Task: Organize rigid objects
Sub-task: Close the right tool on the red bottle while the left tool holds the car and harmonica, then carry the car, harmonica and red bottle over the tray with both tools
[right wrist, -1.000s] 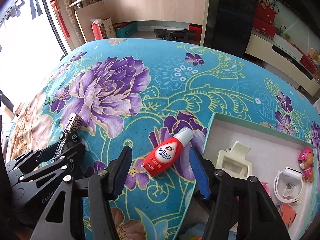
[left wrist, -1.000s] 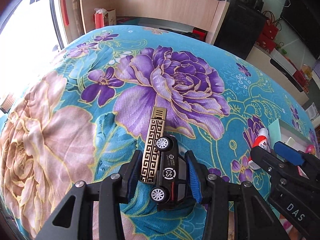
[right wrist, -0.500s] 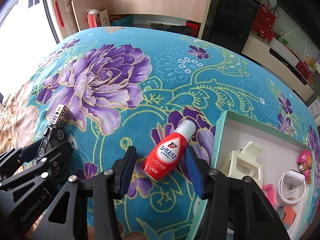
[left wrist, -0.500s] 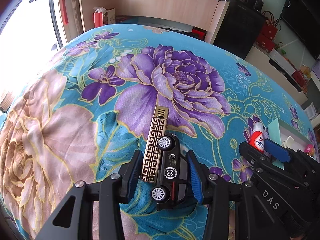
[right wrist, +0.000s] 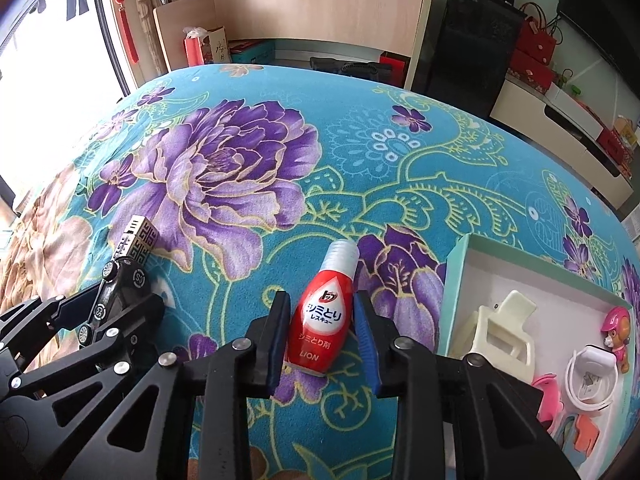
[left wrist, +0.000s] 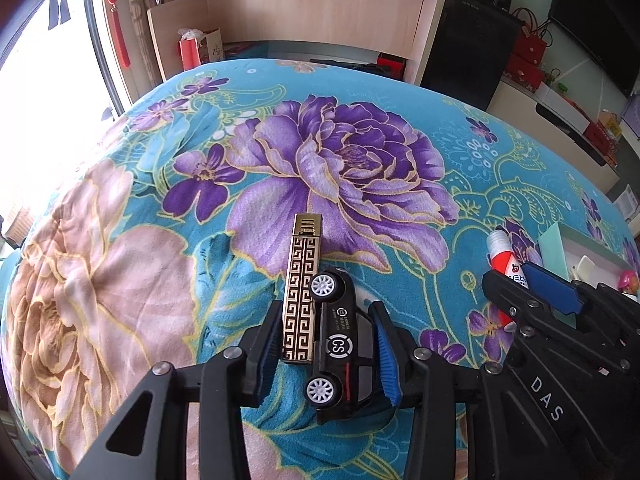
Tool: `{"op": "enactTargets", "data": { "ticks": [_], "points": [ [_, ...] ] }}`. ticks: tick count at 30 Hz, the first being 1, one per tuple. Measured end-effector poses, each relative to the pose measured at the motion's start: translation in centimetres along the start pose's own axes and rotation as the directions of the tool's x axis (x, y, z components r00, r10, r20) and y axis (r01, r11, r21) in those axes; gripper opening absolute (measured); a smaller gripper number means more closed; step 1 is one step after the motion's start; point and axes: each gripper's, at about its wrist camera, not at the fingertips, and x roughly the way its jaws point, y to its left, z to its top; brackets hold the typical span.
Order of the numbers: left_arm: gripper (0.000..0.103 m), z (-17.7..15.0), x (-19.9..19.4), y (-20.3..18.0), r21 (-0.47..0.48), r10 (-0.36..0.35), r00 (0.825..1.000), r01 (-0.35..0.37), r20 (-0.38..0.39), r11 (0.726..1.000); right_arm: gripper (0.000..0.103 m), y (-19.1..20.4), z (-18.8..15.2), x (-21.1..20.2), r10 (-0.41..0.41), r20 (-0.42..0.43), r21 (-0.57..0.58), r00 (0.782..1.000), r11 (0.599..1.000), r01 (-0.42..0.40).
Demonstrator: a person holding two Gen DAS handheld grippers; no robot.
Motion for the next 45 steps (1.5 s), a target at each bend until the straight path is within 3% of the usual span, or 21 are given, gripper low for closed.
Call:
{"op": "enactTargets", "data": {
  "ticks": [6, 17, 23, 26, 35, 45],
  "points": [
    [0.045, 0.2, -1.0, 0.2, -0.005, -0.022, 0.999, 0.022, 0.026, 1.000, 0.029, -0.4, 0.1, -1.3, 0.014, 0.032, 0.010, 0.999, 1.000, -0.015],
    [0.045, 0.0, 0.3, 0.8, -0.032, -0.007, 1.000, 0.006, -0.017, 0.999, 0.027, -0.5, -0.6, 1.0, 0.022, -0.060, 0.007, 0.998, 1.000, -0.021],
    [0.045, 0.0, 1.0, 0.5, -0.018, 0.009, 1.000, -0.010, -0.012, 1.000, 0.025, 0.0, -0.8, 1.4, -0.005, -0.052, -0.011, 0.999, 1.000, 0.005],
    [0.045, 0.1, 1.0, 1.0, -0.034, -0.017, 1.000, 0.016, -0.005, 0.999, 0.024, 0.2, -0.8, 1.3, -0.011, -0.047, -0.011, 0.999, 1.000, 0.011],
    [0.045, 0.6, -1.2, 2.6, -0.085, -0.043, 0.996, 0.049, 0.072, 0.995, 0.024, -0.3, -0.2, -0.7, 0.012, 0.018, 0.004, 1.000, 1.000, -0.012],
    [0.044, 1.3, -4.7, 1.3, -0.032, -0.060, 0.985, 0.066, 0.163, 0.997, 0.024, -1.7, 0.2, -2.9, 0.027, 0.068, 0.047, 0.997, 0.998, -0.030]
  ]
}}
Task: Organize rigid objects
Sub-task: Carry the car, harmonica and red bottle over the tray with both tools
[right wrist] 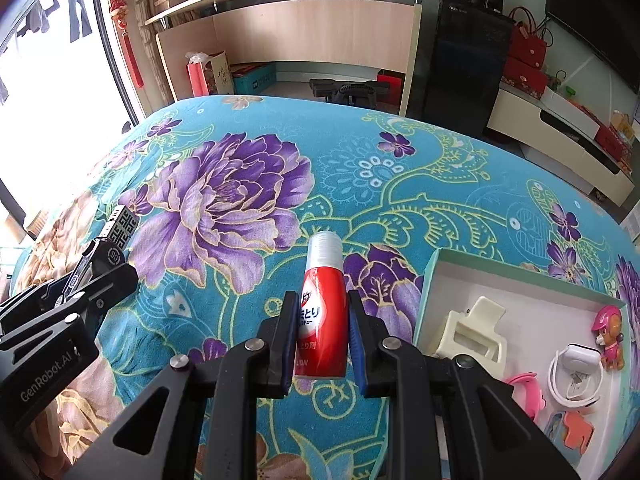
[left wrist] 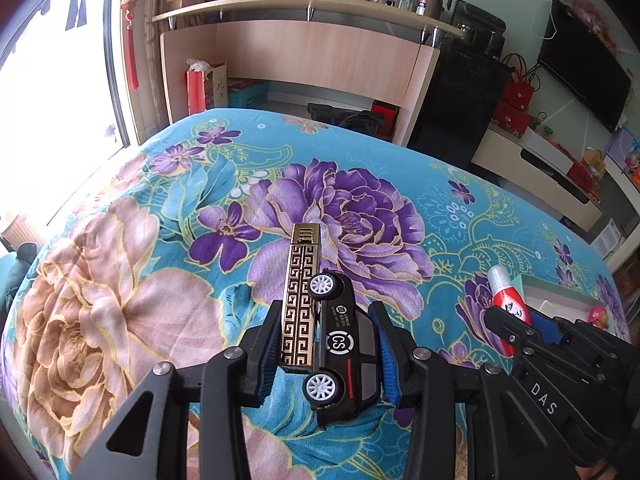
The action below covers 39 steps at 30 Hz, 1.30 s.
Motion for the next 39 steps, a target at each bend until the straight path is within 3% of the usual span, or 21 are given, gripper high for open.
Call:
{"op": "enactTargets", "data": {
  "ticks": [11, 23, 33, 39],
  "points": [
    [0.045, -0.6, -2.5, -7.5, 0.153, -0.127, 0.992, 0.124, 0.009, 0.980, 0.024, -5.5, -3.8, -4.4, -0.042, 0.002, 0.140, 0.999, 0.989, 0.042],
    [0.045, -4.4, -4.5, -17.2, 0.361, -0.237, 0.970, 0.241, -0.056, 0.901, 0.024, -15.2, -10.3, -8.9, -0.157, -0.032, 0.338, 0.987, 0.928, 0.158],
    [0.045, -7.6, -4.5, -22.3, 0.472, -0.259, 0.959, 0.281, -0.113, 0.835, 0.024, -19.3, -12.7, -10.5, -0.205, -0.033, 0.420, 0.978, 0.885, 0.199],
    [0.045, -8.6, -3.1, -23.2, 0.490, -0.229, 0.961, 0.275, -0.152, 0.827, 0.024, -19.0, -12.7, -9.5, -0.180, -0.037, 0.402, 0.983, 0.898, 0.180]
  ]
}}
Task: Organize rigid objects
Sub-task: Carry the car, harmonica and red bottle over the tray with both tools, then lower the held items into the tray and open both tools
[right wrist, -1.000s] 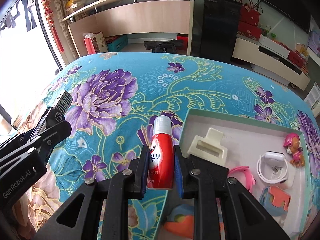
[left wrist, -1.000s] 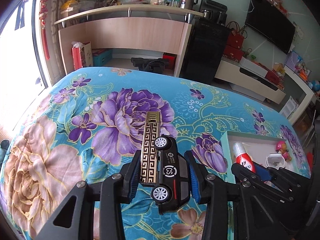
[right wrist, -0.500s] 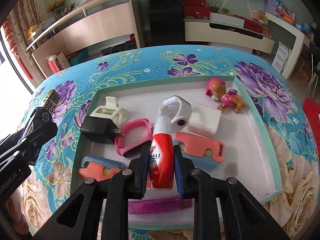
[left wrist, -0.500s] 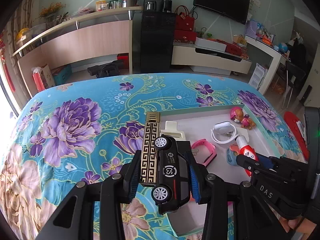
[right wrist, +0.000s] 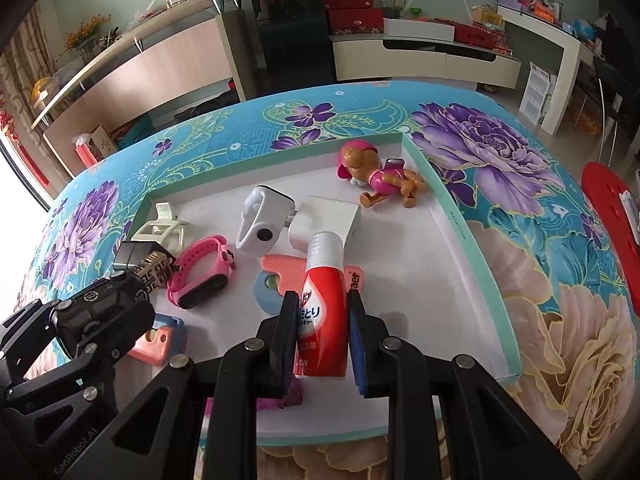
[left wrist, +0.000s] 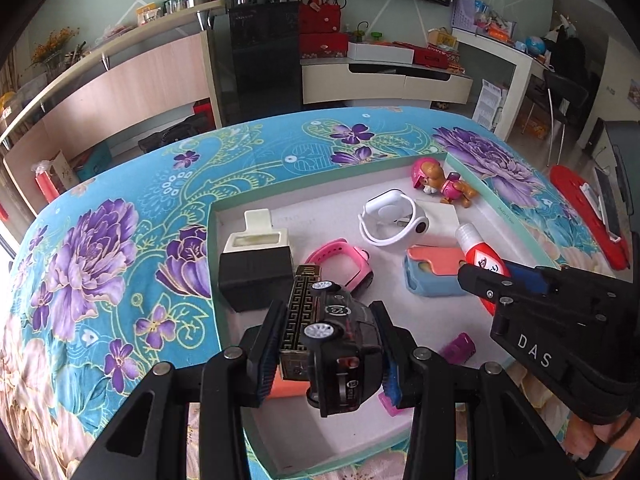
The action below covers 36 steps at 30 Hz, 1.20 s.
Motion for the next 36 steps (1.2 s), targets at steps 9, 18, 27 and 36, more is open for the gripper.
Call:
{"op": "enactTargets", "data": {
  "ticks": [9, 18, 27, 36],
  "points": [
    [0.045, -0.7, 1.9, 0.4, -0.010, 0.012, 0.997, -0.012, -0.071, 1.000, 0.024, 1.4, -0.5, 0.9, 0.012, -0.021, -0.049, 1.000, 0.999, -0.013],
    [0.045, -0.8, 2.2, 0.5, -0.021, 0.013, 0.996, -0.015, -0.090, 1.000, 0.024, 1.8, -0.6, 1.0, 0.014, -0.031, -0.072, 0.999, 0.997, -0.016],
    [0.066, -0.5, 0.9, 1.4, -0.030, 0.031, 0.998, -0.033, -0.062, 0.999, 0.024, 2.0, -0.4, 0.5, -0.007, -0.024, -0.073, 1.000, 0.997, 0.005],
    [0.074, -0.6, -1.5, 3.9, -0.079, 0.096, 0.995, -0.098, -0.025, 0.992, 0.050, 2.2, -0.4, -0.5, -0.011, -0.010, -0.076, 1.000, 0.997, 0.011]
  ]
}}
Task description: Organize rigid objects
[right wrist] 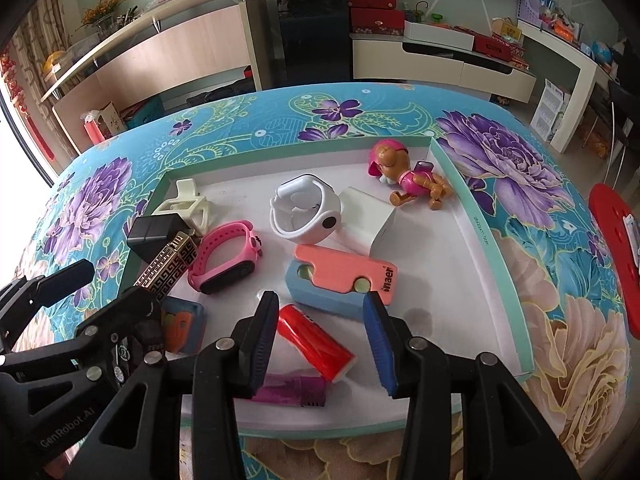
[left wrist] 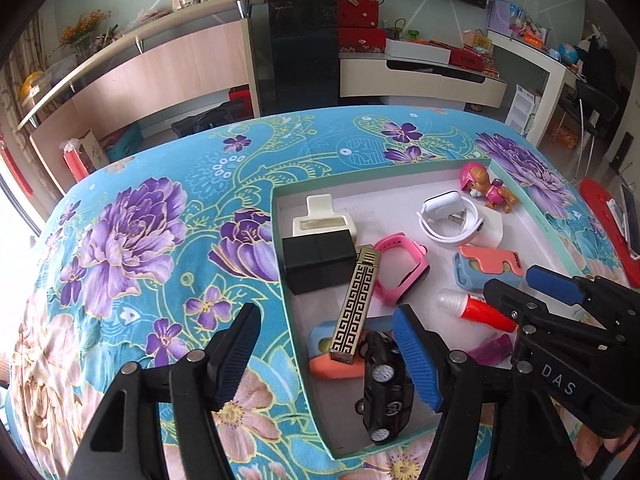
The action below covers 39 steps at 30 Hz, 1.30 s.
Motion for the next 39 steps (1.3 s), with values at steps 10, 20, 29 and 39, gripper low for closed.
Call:
{"op": "enactTargets", "data": {
  "ticks": [10, 20, 29, 39],
  "points": [
    [0.103, -2.2, -0.6, 3.3, -0.121, 0.066, 0.997, -0.069, -0.031, 0.990, 0.077, 0.8, -1.2, -0.8, 0.015, -0.005, -0.018, 1.000, 1.000, -0.015],
    [0.103, -5.1, -1.7, 6.9, -0.274, 0.088, 0.995, -0.097, -0.047, 0.957, 0.080, 1.1, -3.6, -0.9, 0.027, -0.037, 0.003, 0.999, 1.000, -0.027],
    [0.103, -6.9, -4.3, 8.0, -0.319, 0.111, 0.994, -0.099, 0.018, 0.942, 0.103, 2.2, -4.9, -3.3, 0.019, 0.021, -0.016, 1.000, 1.000, -0.018],
    [0.103, -9.4, -6.3, 8.1, -0.307, 0.172, 0.984, -0.149, 0.050, 0.940, 0.103, 4.2, -6.8, -5.6, 0.001, 0.052, -0.018, 0.999, 1.000, 0.000]
  ]
}}
